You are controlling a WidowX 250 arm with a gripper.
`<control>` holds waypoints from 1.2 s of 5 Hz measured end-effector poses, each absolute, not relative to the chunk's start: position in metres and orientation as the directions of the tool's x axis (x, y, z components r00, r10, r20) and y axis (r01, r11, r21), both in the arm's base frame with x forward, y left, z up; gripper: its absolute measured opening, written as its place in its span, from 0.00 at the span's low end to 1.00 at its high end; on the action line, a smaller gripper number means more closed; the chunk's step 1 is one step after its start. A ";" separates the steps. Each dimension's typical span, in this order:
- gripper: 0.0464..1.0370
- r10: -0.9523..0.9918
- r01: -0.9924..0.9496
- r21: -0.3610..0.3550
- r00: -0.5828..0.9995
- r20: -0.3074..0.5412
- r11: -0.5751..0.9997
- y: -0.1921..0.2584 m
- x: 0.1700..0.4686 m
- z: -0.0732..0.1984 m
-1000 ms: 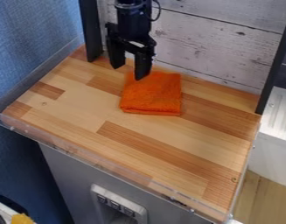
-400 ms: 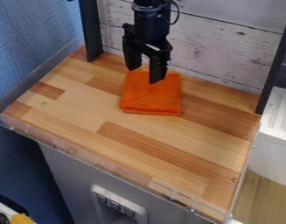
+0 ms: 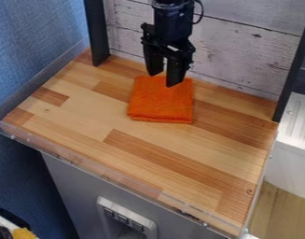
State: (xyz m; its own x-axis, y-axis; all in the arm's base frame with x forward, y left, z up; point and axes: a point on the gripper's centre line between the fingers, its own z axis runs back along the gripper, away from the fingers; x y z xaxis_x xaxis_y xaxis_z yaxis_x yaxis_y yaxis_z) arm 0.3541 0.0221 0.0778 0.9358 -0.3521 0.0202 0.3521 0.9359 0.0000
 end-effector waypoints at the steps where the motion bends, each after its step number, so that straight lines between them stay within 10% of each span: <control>1: 0.34 -0.357 0.357 0.005 0.933 0.035 0.934 0.020 0.357 0.078; 3: 0.02 -0.361 0.361 -0.005 0.933 0.021 0.933 0.019 0.360 0.060; 6: 0.01 -0.344 0.343 -0.017 0.939 -0.021 0.939 0.020 0.369 0.032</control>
State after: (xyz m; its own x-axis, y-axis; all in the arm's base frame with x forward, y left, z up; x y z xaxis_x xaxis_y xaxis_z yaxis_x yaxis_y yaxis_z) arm 0.3687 0.0204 0.0320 0.9389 -0.3436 -0.0212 0.3433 0.9391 -0.0166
